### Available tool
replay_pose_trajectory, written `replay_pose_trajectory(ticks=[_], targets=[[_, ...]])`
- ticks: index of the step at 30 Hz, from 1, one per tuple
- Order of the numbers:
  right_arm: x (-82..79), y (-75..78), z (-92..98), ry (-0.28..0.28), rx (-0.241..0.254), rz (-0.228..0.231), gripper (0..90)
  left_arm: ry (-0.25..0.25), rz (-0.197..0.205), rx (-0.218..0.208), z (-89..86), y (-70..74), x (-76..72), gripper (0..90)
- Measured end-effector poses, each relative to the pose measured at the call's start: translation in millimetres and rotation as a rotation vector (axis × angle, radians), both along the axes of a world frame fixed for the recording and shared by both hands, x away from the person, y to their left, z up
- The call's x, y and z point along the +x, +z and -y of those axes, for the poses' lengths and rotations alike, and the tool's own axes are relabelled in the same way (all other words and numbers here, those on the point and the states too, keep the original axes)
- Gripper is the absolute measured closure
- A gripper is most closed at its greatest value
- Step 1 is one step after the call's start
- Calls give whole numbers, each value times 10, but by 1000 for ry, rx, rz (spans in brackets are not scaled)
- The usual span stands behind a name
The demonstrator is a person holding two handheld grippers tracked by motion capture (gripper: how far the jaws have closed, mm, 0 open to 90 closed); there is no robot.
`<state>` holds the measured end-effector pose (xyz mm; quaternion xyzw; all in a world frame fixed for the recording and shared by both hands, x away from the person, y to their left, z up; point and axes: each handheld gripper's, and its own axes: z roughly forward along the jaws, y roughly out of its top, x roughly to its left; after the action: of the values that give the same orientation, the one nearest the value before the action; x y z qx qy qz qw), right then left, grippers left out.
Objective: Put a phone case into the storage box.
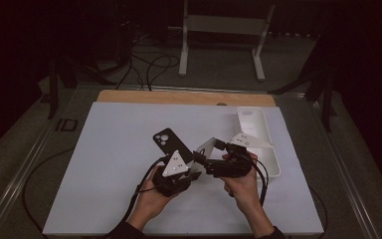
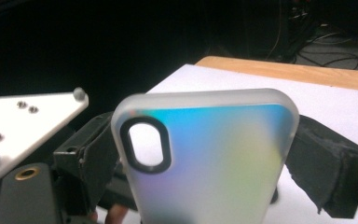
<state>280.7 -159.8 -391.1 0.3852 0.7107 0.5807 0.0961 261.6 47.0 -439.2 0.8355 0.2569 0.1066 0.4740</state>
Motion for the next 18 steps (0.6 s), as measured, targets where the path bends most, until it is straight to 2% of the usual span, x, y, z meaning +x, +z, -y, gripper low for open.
replay_pose_trajectory(ticks=[4, 7, 14, 18], targets=[[-14, -3, -31, -22, -9, 17, 153, 2, -21, -20, 3, -5, 6, 807], [-28, -2, -43, -27, -15, 34, 159, 4, -21, -20, -1, -2, 5, 807], [-33, 3, -38, -35, -22, 45, 166, 10, -7, -17, -14, 2, 14, 800], [-33, 2, -33, -38, -22, 47, 166, 25, 5, -18, -33, 14, 14, 753]])
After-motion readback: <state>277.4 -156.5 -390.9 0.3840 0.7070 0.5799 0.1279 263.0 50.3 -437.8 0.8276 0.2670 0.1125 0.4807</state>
